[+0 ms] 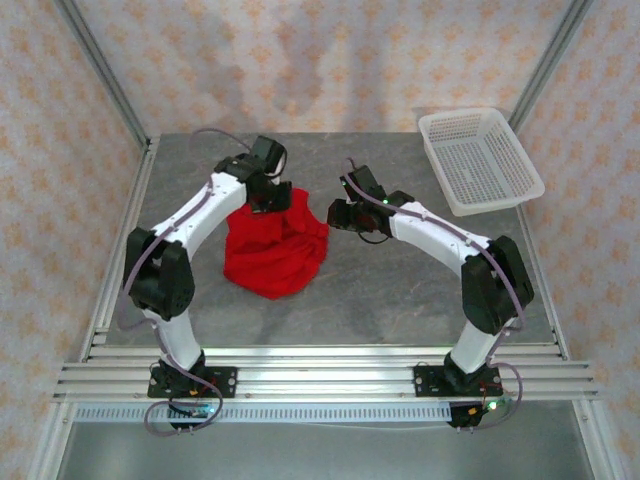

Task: Fold the inside-out t-shirt

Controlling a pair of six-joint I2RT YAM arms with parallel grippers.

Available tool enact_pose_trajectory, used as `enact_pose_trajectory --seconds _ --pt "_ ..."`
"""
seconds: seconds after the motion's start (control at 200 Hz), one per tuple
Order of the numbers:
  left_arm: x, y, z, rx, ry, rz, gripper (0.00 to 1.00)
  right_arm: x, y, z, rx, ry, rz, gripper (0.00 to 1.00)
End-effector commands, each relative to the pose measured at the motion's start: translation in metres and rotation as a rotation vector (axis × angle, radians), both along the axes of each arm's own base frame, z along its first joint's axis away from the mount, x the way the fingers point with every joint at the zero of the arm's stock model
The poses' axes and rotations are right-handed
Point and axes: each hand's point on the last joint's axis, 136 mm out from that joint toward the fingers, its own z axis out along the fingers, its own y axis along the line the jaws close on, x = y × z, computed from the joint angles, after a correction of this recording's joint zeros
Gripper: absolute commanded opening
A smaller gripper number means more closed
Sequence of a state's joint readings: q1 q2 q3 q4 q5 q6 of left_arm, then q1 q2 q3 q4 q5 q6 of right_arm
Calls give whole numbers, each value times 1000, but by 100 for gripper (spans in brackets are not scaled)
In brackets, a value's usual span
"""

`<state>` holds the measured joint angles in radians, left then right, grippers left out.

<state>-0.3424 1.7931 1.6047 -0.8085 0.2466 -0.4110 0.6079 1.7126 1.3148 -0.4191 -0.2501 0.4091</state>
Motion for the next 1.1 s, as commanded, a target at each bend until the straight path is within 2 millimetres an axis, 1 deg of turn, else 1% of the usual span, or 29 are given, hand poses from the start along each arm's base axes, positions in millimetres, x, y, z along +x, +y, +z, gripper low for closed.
enact_pose_trajectory --seconds 0.0,0.075,0.15,0.2,0.285,0.32,0.35,0.465,0.51,0.56,0.57,0.63,0.701,0.766,0.801,0.811,0.831,0.871,0.956,1.026,1.096 --pt "-7 30 85 -24 -156 105 0 11 6 30 6 -127 38 34" --pt "-17 59 113 10 -227 207 0 13 10 36 12 -182 67 34" --pt "-29 88 129 41 -269 306 0 14 14 42 21 -228 90 34" --pt "-36 98 139 41 -296 329 0 14 19 46 30 -260 113 35" --pt "-42 106 154 59 -344 323 0 12 30 52 49 -309 170 38" --pt "-44 110 157 82 -350 325 0 10 36 53 47 -327 202 40" --pt "-46 115 158 107 -348 337 0 9 40 53 39 -343 223 44" --pt "-57 138 157 199 -324 424 0 3 54 45 -3 -354 298 49" --pt "-59 144 158 210 -324 449 0 1 61 41 -17 -350 327 53" --pt "-59 146 161 204 -338 457 0 -2 69 31 -48 -342 363 55" --pt "-59 146 162 202 -341 458 0 -2 71 30 -55 -343 369 57" --pt "-59 144 163 183 -356 452 0 2 75 11 -127 -322 385 59" --pt "-60 144 163 178 -359 453 0 19 71 -9 -224 -300 333 59" --pt "-63 145 162 181 -353 455 0 33 70 -26 -314 -295 340 59" --pt "-65 145 162 183 -348 455 0 42 70 -30 -359 -304 342 59" --pt "-65 146 162 184 -348 454 0 43 69 -34 -375 -299 342 59" --pt "-65 145 162 183 -347 452 0 49 68 -35 -396 -304 333 59" --pt "-66 146 163 185 -347 452 0 58 65 -44 -427 -289 319 60" --pt "-68 147 169 193 -355 446 0 67 68 -65 -383 -203 342 59" --pt "-71 150 174 198 -363 446 0 67 76 -83 -297 -116 362 59" --pt "-72 150 178 196 -374 440 0 71 88 -90 -218 -79 358 60"
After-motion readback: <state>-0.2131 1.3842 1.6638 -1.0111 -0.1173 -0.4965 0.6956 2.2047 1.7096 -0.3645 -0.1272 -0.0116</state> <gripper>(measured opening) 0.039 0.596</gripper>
